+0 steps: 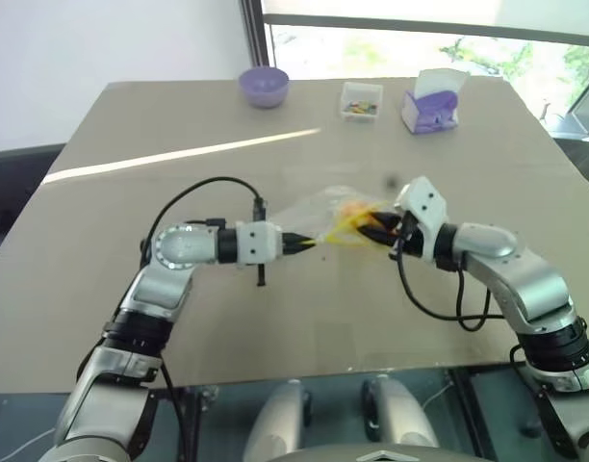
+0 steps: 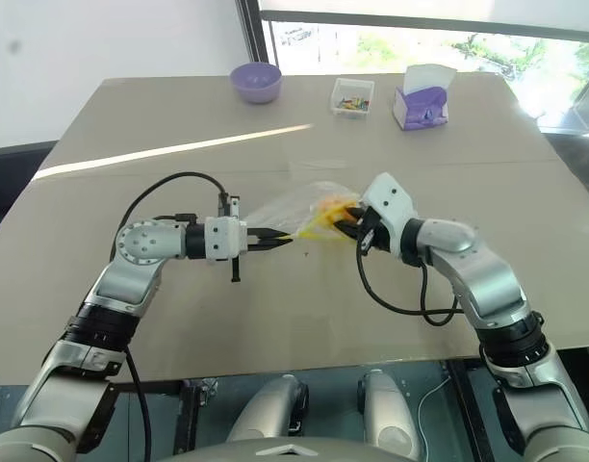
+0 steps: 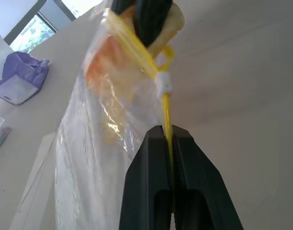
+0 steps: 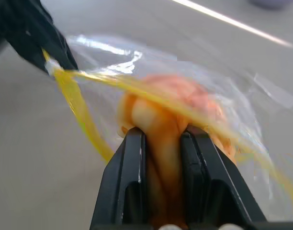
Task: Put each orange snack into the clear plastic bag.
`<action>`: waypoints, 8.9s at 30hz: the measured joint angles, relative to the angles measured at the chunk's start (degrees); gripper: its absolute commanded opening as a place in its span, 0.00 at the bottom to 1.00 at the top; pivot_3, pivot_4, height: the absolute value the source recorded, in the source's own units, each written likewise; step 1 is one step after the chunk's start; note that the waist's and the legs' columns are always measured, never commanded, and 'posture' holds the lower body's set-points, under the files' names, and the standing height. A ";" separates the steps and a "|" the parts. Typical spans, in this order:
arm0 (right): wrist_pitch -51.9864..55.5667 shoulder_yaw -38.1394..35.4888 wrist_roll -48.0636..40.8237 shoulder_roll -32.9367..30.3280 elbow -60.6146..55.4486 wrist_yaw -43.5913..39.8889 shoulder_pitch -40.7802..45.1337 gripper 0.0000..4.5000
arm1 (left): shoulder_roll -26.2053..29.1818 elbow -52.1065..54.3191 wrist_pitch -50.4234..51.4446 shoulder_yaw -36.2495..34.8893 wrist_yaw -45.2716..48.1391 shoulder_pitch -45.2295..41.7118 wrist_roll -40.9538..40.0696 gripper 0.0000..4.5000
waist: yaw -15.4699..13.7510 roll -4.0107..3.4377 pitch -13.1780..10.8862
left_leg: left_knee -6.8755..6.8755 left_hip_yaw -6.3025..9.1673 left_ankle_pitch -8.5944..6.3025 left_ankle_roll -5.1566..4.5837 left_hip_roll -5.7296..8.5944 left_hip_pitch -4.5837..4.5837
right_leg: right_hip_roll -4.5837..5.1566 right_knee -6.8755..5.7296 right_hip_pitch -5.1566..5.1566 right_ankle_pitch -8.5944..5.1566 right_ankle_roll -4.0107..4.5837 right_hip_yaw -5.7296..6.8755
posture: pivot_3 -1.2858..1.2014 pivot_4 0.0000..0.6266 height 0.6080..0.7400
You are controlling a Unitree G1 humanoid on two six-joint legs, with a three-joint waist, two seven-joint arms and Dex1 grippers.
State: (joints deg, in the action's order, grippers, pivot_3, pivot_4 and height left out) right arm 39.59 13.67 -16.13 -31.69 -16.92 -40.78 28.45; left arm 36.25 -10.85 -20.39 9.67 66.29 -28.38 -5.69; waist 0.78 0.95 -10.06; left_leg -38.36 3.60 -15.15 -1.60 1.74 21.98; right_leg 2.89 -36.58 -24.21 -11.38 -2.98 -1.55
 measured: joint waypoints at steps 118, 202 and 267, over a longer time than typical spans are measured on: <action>-39.50 -2.16 33.90 -2.19 8.74 12.53 -14.74 0.07 | -6.46 -7.60 -4.22 -3.85 -17.65 1.67 3.57 0.00 | 0.00 0.02 -0.03 | -0.09 -0.43 -0.01 -0.04 0.05 0.79 | 0.02 -0.23 -0.99 0.04 -0.02 -0.47 | 0.52 0.24 1.00; -37.75 10.63 31.42 9.59 9.77 -2.40 6.22 0.21 | -2.16 9.15 7.38 -3.00 -18.97 7.55 1.01 0.00 | 0.05 0.02 -0.03 | 0.03 -0.06 0.00 -0.03 0.03 0.00 | 0.02 -0.08 -0.12 0.02 0.03 -0.04 | 0.52 0.24 1.00; -41.37 7.64 28.91 -5.39 4.05 0.13 -2.96 0.00 | -2.16 6.67 2.40 0.90 -18.59 7.42 1.31 0.00 | -0.05 0.03 -0.04 | 0.04 -0.08 -0.01 -0.03 0.03 0.02 | 0.05 -0.02 -0.11 0.02 0.02 -0.04 | 0.52 0.24 1.00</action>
State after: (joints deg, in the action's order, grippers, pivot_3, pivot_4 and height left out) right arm -1.78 21.31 12.78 -37.09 -12.86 -40.65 25.50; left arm 34.10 -4.17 -17.99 10.57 47.70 -20.95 -4.38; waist 0.74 0.98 -10.09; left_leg -38.32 3.53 -15.16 -1.63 1.77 22.00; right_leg 2.94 -36.61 -24.32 -11.36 -2.96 -1.58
